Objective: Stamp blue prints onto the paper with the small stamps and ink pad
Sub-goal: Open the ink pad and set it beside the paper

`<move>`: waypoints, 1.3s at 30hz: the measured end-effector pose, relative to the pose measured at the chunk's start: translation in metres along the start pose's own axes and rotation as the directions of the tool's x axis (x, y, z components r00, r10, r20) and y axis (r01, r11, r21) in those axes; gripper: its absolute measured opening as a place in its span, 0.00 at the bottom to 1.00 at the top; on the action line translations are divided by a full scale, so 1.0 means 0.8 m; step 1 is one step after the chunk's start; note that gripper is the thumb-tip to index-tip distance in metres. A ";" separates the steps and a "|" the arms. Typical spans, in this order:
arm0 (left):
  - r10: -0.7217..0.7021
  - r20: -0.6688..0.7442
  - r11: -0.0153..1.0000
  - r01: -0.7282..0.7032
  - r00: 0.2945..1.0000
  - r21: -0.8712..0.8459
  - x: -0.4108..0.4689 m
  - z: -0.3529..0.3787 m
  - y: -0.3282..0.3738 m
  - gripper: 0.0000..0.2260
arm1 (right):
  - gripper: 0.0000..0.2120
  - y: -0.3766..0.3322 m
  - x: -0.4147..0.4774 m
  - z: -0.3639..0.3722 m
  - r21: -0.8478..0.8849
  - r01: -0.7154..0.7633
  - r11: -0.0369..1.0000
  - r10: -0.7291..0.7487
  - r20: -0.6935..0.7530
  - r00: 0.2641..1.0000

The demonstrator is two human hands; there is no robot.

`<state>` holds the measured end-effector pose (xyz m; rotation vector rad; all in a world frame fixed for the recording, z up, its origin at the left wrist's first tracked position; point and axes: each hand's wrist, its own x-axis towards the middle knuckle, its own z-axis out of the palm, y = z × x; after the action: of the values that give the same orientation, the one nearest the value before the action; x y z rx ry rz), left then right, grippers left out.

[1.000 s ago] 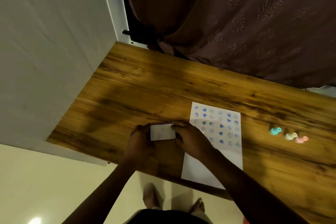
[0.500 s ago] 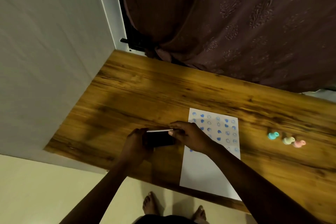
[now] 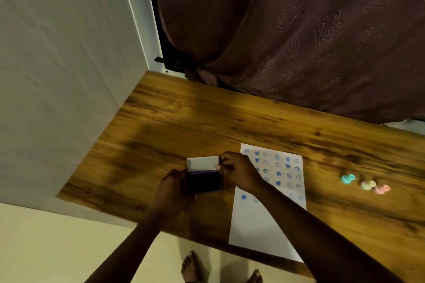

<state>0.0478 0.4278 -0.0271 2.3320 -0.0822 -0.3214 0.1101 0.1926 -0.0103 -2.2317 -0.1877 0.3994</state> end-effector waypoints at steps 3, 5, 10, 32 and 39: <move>0.020 -0.006 1.000 -0.020 1.000 -0.013 -0.002 0.002 -0.001 0.25 | 0.11 0.002 0.004 0.004 0.032 -0.020 0.999 0.021 -0.042 0.999; 0.011 -0.009 1.000 -0.011 1.000 -0.027 -0.003 0.003 -0.002 0.24 | 0.12 0.003 0.006 0.007 0.033 -0.040 0.999 0.043 -0.064 0.997; 0.007 -0.011 1.000 -0.007 1.000 -0.018 -0.001 0.006 -0.005 0.24 | 0.11 0.004 0.015 0.016 0.036 -0.121 0.992 0.124 -0.116 0.985; -0.025 0.025 1.000 0.024 0.999 0.008 0.000 0.009 -0.008 0.23 | 0.08 -0.022 0.020 0.024 -0.139 -0.238 0.961 0.198 -0.251 0.947; -0.090 -0.085 0.994 0.095 0.992 0.055 -0.010 0.001 0.007 0.35 | 0.12 -0.026 -0.010 -0.027 -0.011 -0.181 0.984 0.171 -0.264 0.949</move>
<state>0.0400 0.4245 -0.0217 2.4094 0.0583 -0.2715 0.1098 0.1884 0.0207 -2.3181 0.1474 0.1917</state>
